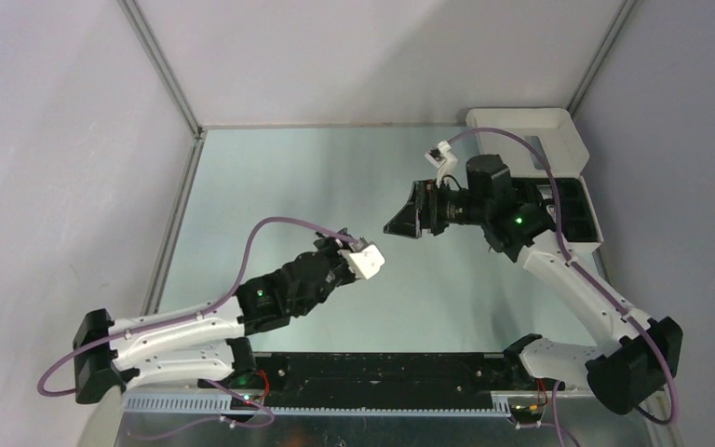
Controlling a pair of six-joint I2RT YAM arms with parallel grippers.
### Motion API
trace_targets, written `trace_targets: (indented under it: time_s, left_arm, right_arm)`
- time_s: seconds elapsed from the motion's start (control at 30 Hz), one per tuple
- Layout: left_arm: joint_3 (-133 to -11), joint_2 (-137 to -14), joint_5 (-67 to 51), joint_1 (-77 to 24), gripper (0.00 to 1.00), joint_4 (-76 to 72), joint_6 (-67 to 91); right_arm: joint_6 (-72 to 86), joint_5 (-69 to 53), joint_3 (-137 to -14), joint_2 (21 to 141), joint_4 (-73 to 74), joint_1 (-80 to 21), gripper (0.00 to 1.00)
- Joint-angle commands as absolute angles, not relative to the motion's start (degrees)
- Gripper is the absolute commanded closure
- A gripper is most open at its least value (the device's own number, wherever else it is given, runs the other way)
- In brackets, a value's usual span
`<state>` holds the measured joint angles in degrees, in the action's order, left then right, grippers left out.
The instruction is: Sort the hair-cutting tools
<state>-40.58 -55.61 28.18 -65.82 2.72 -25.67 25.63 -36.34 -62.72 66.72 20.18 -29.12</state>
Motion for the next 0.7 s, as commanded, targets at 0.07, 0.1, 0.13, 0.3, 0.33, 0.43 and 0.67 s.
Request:
trace_targets:
  time_s: [0.07,0.1,0.13,0.3,0.33,0.43,0.67]
  left_arm:
    - [-34.7,-50.4,24.4,-68.2,0.54,-15.5,-32.2]
    - [-34.2,-49.6,23.5,-68.2,0.54,-16.2,-32.3]
    - [-33.1,-49.2,21.8,-68.2,0.54,-17.7,-32.3]
    - [-30.6,-46.4,16.6,-68.3,0.54,-20.9,-31.8]
    - [-30.5,-46.1,16.3,-68.3,0.54,-21.2,-31.5]
    - [-30.5,-45.8,15.0,-68.3,0.54,-21.3,-31.0]
    - [-30.9,-46.1,12.3,-68.6,0.54,-21.9,-30.4]
  right_arm:
    - [23.5,-39.4,-68.5,70.6,23.4,-33.5,0.24]
    - [23.3,-39.3,-68.9,71.1,23.5,-33.8,0.25]
    - [23.1,-39.2,-69.1,71.4,23.7,-34.4,0.26]
    - [21.7,-38.0,-70.3,73.1,24.3,-36.2,0.33]
    - [21.5,-38.0,-70.5,73.2,24.1,-36.6,0.35]
    - [21.4,-38.4,-70.9,73.6,23.8,-37.5,0.38]
    - [20.7,-38.5,-72.2,74.4,23.5,-39.5,0.41]
